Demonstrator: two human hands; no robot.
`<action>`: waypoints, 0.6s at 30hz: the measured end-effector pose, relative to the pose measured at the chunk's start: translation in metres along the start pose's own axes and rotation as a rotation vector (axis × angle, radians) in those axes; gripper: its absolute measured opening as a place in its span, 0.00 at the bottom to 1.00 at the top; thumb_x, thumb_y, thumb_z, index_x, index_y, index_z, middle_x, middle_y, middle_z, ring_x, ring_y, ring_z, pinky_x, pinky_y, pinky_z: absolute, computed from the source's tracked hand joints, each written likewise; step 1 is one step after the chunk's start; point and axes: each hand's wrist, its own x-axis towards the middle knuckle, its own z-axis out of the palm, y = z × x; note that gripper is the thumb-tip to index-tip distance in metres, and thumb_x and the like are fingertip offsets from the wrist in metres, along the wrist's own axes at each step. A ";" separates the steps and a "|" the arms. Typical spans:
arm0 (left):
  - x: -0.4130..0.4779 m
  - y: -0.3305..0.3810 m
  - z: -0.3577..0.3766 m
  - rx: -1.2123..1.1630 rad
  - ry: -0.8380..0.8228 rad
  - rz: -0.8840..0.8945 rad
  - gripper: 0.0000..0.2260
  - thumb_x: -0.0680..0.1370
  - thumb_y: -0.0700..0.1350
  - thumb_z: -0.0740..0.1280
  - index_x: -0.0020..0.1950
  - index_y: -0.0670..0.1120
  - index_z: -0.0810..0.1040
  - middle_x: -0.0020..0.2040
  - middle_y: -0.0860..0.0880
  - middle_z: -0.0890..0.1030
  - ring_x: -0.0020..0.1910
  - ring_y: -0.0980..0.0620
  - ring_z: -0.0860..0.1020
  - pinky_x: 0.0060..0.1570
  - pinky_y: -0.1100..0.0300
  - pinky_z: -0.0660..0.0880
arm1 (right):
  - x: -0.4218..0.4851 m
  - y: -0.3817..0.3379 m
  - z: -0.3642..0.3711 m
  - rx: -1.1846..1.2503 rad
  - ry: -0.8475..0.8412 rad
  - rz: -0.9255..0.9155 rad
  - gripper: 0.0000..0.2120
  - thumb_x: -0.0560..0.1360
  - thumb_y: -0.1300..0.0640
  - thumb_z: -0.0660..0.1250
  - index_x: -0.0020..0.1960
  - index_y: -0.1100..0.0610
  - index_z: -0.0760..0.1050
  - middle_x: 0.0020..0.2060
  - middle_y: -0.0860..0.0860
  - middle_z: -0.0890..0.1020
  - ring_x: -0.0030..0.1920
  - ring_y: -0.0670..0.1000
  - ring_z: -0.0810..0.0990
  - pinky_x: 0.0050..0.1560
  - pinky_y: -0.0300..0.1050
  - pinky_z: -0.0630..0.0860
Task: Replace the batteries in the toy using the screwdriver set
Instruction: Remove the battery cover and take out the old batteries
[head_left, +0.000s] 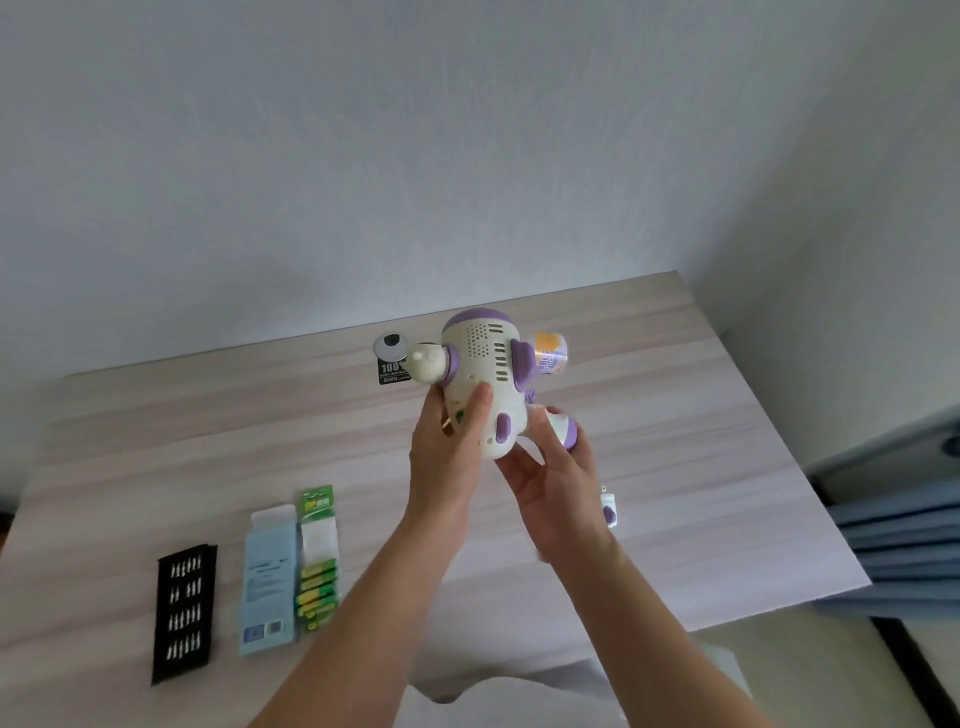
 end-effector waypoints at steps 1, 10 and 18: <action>0.001 0.000 -0.004 -0.148 -0.025 -0.069 0.16 0.77 0.56 0.69 0.64 0.56 0.78 0.55 0.54 0.85 0.56 0.56 0.83 0.58 0.55 0.77 | -0.002 -0.002 0.003 -0.023 0.026 -0.030 0.19 0.77 0.57 0.71 0.64 0.61 0.70 0.52 0.61 0.80 0.51 0.62 0.83 0.53 0.53 0.82; -0.001 0.004 -0.025 -0.822 -0.135 -0.475 0.20 0.85 0.52 0.55 0.68 0.42 0.77 0.65 0.42 0.81 0.64 0.45 0.79 0.67 0.51 0.72 | -0.033 -0.018 0.024 -0.357 0.120 -0.341 0.12 0.79 0.62 0.68 0.59 0.65 0.71 0.47 0.56 0.85 0.47 0.56 0.85 0.49 0.51 0.82; -0.005 0.013 -0.039 -0.927 -0.161 -0.550 0.19 0.86 0.49 0.54 0.62 0.39 0.80 0.52 0.41 0.85 0.47 0.47 0.84 0.55 0.52 0.80 | -0.062 -0.012 0.048 -0.441 0.165 -0.456 0.12 0.77 0.62 0.70 0.55 0.69 0.74 0.48 0.60 0.85 0.51 0.61 0.86 0.45 0.48 0.82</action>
